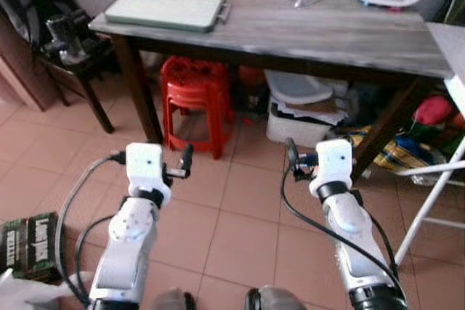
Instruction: Setting the table
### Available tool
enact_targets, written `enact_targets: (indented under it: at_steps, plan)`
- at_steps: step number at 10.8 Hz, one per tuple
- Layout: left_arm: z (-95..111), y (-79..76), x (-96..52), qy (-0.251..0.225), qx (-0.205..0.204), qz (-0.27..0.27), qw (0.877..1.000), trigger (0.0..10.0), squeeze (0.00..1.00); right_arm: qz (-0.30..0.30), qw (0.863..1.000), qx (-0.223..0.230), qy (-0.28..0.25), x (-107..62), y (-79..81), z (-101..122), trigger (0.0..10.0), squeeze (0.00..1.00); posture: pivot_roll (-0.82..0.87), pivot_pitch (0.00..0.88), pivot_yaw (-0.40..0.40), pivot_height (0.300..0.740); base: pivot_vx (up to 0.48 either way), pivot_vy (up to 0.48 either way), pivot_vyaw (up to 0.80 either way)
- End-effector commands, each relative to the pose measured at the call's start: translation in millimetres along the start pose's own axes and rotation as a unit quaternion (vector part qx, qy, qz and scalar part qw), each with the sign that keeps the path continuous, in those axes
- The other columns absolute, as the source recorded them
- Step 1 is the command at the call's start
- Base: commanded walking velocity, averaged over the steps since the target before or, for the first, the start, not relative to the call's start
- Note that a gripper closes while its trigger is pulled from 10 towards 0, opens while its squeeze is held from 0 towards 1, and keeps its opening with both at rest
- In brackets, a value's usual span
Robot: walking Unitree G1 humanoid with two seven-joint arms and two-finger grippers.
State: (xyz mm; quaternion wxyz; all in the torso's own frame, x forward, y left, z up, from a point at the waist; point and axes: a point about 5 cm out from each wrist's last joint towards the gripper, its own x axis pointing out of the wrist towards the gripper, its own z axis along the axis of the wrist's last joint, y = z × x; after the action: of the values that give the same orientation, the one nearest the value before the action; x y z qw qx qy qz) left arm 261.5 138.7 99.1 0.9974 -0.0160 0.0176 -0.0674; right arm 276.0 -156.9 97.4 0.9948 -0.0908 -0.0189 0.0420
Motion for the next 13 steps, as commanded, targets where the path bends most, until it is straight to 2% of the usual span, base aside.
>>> enact_targets:
  at_steps: [1,3,6,7,8,10,13]
  plan:
    - [4.0,-3.9,-0.5,-0.004,-0.003,-0.010,1.000,10.0,0.00,-0.012,1.000,-0.007,-0.010,-2.5,-6.7,5.3,10.0,0.00,-0.03,0.109,0.004,0.740,0.000,-0.379,0.00]
    - [5.7,-2.9,0.3,-0.009,-0.003,-0.009,1.000,10.0,0.00,-0.024,1.000,-0.007,-0.011,-7.2,-10.3,5.4,10.0,0.00,-0.03,0.107,0.004,0.740,0.000,-0.392,0.00]
    - [4.1,-4.0,0.2,-0.008,-0.010,-0.010,1.000,10.0,0.00,-0.027,1.000,-0.009,-0.012,-5.4,-10.5,7.1,10.0,0.00,-0.03,0.102,0.001,0.740,0.000,-0.402,0.00]
    - [8.1,-3.4,0.9,-0.015,-0.011,-0.010,1.000,10.0,0.00,-0.039,0.999,0.004,-0.009,-3.0,-12.9,8.7,10.0,0.00,-0.03,0.108,0.012,0.740,0.000,-0.409,-0.80]
    - [16.7,-2.5,-0.2,-0.031,-0.014,-0.015,0.999,10.0,0.00,-0.044,0.999,-0.003,-0.021,-2.5,-15.1,13.8,10.0,0.00,-0.03,0.115,0.018,0.740,0.000,-0.416,-0.80]
    - [19.8,7.0,-6.7,-0.034,-0.016,0.008,0.999,10.0,0.00,-0.055,0.998,0.004,-0.019,-2.6,-20.8,15.4,10.0,0.00,-0.02,0.129,0.026,0.740,0.000,-0.407,0.00]
    - [16.9,4.6,-8.6,-0.026,-0.009,0.026,0.999,10.0,0.00,-0.050,0.999,0.009,-0.019,1.1,-19.2,19.0,10.0,0.00,-0.02,0.134,0.012,0.740,0.000,-0.380,0.00]
